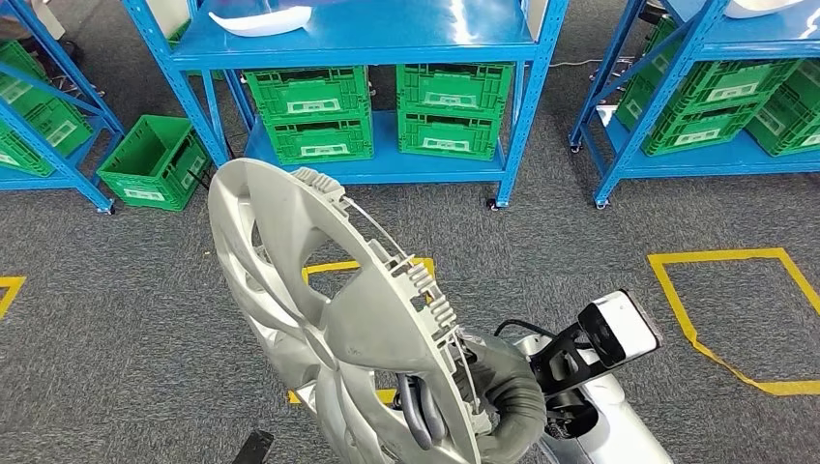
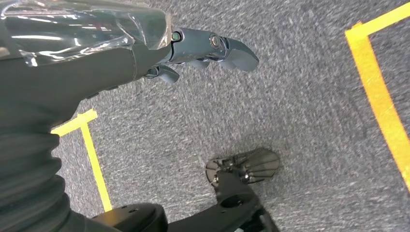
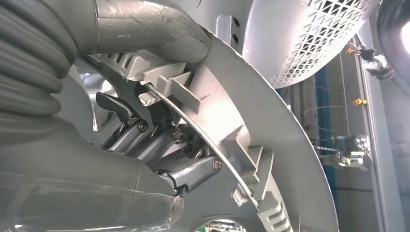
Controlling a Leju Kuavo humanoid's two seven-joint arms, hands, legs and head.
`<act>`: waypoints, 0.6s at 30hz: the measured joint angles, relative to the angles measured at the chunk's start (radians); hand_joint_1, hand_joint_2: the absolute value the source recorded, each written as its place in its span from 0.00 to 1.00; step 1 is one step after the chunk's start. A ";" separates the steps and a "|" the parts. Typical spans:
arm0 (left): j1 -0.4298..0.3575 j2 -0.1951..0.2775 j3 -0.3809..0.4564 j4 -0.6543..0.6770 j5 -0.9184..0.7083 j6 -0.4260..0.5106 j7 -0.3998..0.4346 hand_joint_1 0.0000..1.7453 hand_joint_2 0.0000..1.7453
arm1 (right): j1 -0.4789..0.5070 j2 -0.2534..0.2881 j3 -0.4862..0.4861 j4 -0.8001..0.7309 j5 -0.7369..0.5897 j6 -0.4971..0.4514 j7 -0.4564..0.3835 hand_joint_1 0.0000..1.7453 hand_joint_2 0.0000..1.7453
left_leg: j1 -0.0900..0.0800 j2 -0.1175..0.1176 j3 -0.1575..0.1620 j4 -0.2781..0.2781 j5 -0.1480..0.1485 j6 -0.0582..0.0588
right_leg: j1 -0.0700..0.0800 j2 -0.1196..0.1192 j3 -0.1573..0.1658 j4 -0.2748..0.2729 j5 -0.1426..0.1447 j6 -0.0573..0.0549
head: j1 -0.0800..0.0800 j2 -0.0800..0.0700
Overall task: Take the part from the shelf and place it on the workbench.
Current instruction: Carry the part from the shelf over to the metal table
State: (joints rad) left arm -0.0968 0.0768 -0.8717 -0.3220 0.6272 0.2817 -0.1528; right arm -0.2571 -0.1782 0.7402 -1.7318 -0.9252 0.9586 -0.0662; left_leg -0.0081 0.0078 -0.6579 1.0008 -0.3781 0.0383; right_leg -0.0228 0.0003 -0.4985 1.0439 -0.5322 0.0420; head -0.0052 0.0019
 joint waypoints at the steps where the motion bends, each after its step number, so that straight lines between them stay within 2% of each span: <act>1: 0.000 0.000 0.000 0.000 0.000 -0.001 0.000 0.00 1.00 | -0.002 0.001 0.001 0.000 -0.002 -0.001 0.003 1.00 1.00 | 0.000 0.000 -0.010 0.006 0.008 -0.004 | 0.004 0.001 0.017 -0.035 -0.016 -0.009 | 0.000 0.000; 3: 0.004 0.001 0.000 0.001 0.000 -0.004 0.000 0.00 1.00 | -0.003 0.001 0.003 0.001 -0.007 -0.005 0.008 1.00 1.00 | 0.003 -0.002 -0.023 0.007 0.023 -0.012 | 0.004 0.000 0.007 -0.044 -0.011 -0.024 | 0.000 0.000; 4: 0.008 0.001 0.000 0.002 0.000 -0.006 0.000 0.00 1.00 | -0.005 0.002 0.005 0.002 -0.009 -0.008 0.011 1.00 1.00 | 0.006 -0.004 -0.030 0.015 0.010 -0.018 | 0.001 -0.001 -0.001 -0.044 -0.002 -0.033 | 0.000 0.000; 5: 0.011 0.002 0.000 0.002 0.000 -0.008 0.000 0.00 1.00 | -0.006 0.002 0.006 0.003 -0.010 -0.011 0.013 1.00 1.00 | 0.009 -0.006 -0.038 0.039 -0.022 -0.025 | -0.002 -0.003 -0.010 -0.044 0.008 -0.040 | -0.001 0.000; 6: 0.013 0.002 0.000 0.003 -0.001 -0.010 0.000 0.00 1.00 | -0.007 0.003 0.007 0.003 -0.012 -0.013 0.015 1.00 1.00 | 0.012 -0.008 -0.048 0.082 -0.069 -0.032 | -0.003 -0.004 -0.019 -0.044 0.019 -0.047 | -0.001 0.000; 8: 0.013 0.003 0.000 0.003 -0.004 -0.012 0.000 0.00 1.00 | -0.007 0.004 0.008 0.004 -0.014 -0.016 0.016 1.00 1.00 | 0.017 -0.008 -0.073 0.211 -0.162 -0.043 | -0.001 -0.006 -0.042 -0.043 0.038 -0.051 | -0.002 0.000; 9: 0.013 0.003 0.000 0.003 -0.008 -0.013 0.001 0.00 1.00 | -0.007 0.004 0.008 0.004 -0.015 -0.016 0.017 1.00 1.00 | 0.019 -0.008 -0.079 0.268 -0.183 -0.046 | 0.000 -0.007 -0.054 -0.042 0.048 -0.051 | -0.002 0.000; 10: 0.013 0.003 0.000 0.003 -0.012 -0.015 0.002 0.00 1.00 | -0.006 0.003 0.008 0.004 -0.015 -0.016 0.017 1.00 1.00 | 0.020 -0.008 -0.071 0.297 -0.182 -0.046 | 0.000 -0.008 -0.067 -0.040 0.057 -0.049 | -0.002 0.000; 11: 0.013 0.003 0.000 0.003 -0.016 -0.015 0.003 0.00 1.00 | -0.006 0.002 0.008 0.004 -0.015 -0.016 0.018 1.00 1.00 | 0.021 -0.008 -0.047 0.290 -0.163 -0.045 | 0.001 -0.007 -0.079 -0.039 0.065 -0.047 | -0.002 0.000; 12: 0.012 0.004 0.000 0.003 -0.019 -0.016 0.004 0.00 1.00 | -0.005 0.002 0.008 0.004 -0.014 -0.015 0.018 1.00 1.00 | 0.021 -0.009 -0.003 0.243 -0.137 -0.041 | 0.001 -0.007 -0.089 -0.038 0.073 -0.045 | -0.002 0.000; 13: 0.011 0.004 0.000 0.003 -0.020 -0.017 0.004 0.00 1.00 | -0.005 0.002 0.008 0.004 -0.013 -0.015 0.018 1.00 1.00 | 0.020 -0.010 0.050 0.171 -0.122 -0.035 | 0.001 -0.006 -0.097 -0.038 0.080 -0.042 | -0.002 0.000; 14: 0.010 0.005 -0.001 0.003 -0.022 -0.017 0.004 0.00 1.00 | -0.006 0.002 0.008 0.004 -0.012 -0.015 0.018 1.00 1.00 | 0.018 -0.011 0.103 0.093 -0.119 -0.028 | 0.002 -0.005 -0.102 -0.038 0.088 -0.036 | -0.002 0.000; 15: 0.009 0.006 -0.001 0.003 -0.022 -0.017 0.004 0.00 1.00 | -0.005 0.002 0.008 0.004 -0.010 -0.015 0.018 1.00 1.00 | 0.014 -0.013 0.142 0.031 -0.126 -0.022 | 0.002 -0.005 -0.106 -0.038 0.095 -0.029 | -0.001 0.000; 16: 0.009 0.007 -0.001 0.003 -0.023 -0.018 0.004 0.00 1.00 | -0.005 0.002 0.008 0.004 -0.008 -0.016 0.018 1.00 1.00 | 0.010 -0.015 0.163 -0.006 -0.136 -0.017 | 0.000 -0.005 -0.110 -0.039 0.104 -0.020 | -0.001 0.000; 18: 0.011 0.009 -0.001 0.003 -0.024 -0.019 0.003 0.00 1.00 | -0.003 0.001 0.008 0.004 -0.003 -0.016 0.017 1.00 1.00 | 0.004 -0.014 0.166 -0.029 -0.129 -0.005 | -0.003 -0.006 -0.118 -0.043 0.118 -0.005 | -0.001 0.000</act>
State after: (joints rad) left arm -0.0859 0.0859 -0.8724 -0.3186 0.6032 0.2628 -0.1496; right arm -0.2604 -0.1768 0.7483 -1.7283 -0.9284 0.9421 -0.0487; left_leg -0.0041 -0.0061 -0.4916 0.9715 -0.5071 0.0337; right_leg -0.0261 -0.0055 -0.6170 1.0008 -0.4145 0.0374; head -0.0063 0.0019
